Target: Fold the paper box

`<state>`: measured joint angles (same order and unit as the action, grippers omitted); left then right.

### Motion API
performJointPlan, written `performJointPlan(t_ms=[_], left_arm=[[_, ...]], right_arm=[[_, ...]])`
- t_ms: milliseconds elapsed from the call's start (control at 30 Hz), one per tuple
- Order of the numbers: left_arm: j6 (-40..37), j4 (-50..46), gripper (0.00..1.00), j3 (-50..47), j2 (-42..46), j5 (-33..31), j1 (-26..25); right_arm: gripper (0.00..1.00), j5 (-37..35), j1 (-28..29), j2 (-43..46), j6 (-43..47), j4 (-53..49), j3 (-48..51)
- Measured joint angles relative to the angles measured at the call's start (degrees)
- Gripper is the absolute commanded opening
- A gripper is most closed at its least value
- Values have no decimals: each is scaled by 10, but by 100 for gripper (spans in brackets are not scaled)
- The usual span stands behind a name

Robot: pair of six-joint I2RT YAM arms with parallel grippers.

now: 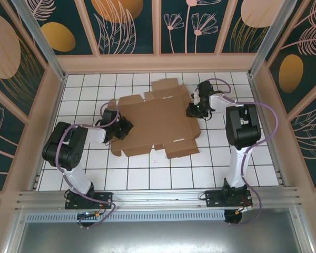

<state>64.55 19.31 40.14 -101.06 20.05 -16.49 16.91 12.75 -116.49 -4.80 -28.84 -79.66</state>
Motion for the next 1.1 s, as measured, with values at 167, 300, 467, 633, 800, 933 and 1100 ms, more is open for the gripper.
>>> performJointPlan(t_ms=[167,300,467,633,800,933,1100], left_arm=[[0,0,6,0,0,0,0],[-2,0,5,0,0,-2,0],[-5,0,5,0,0,-7,0],[-9,-1,5,0,0,-7,0],[-11,-1,5,0,0,-7,0],[-11,0,5,0,0,-7,0],[-14,-7,11,4,4,-4,0]], right_arm=[[44,-28,3,5,4,3,7],[53,-45,1,16,4,13,22],[49,-38,-5,33,0,35,49],[25,-25,-10,40,-6,41,64],[14,-17,-6,50,-5,43,66],[14,-90,30,52,3,35,58],[10,-266,112,50,37,23,31]])
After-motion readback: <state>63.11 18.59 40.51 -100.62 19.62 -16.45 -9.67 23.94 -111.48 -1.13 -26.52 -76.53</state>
